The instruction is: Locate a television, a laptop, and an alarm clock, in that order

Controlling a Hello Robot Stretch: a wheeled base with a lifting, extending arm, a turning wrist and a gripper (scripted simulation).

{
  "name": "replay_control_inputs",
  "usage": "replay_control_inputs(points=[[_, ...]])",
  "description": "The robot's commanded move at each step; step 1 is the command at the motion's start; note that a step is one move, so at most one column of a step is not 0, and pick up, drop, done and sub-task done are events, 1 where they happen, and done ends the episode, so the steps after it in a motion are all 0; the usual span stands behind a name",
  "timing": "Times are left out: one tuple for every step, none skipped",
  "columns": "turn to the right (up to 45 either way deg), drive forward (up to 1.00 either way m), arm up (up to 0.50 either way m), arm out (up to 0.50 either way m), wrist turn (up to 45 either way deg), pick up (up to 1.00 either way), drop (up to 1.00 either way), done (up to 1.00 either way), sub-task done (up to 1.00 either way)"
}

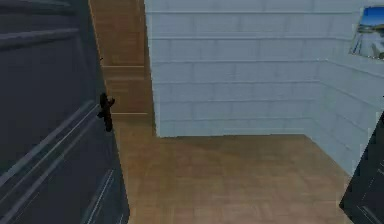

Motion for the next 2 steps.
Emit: replay_control_inputs(points=[[0.0,1.00,0.00,0.00,0.0,0.00,0.00,0.00,0.00],[-6.0,0.00,0.00,0.00,0.0,0.00,0.00,0.00,0.00]])
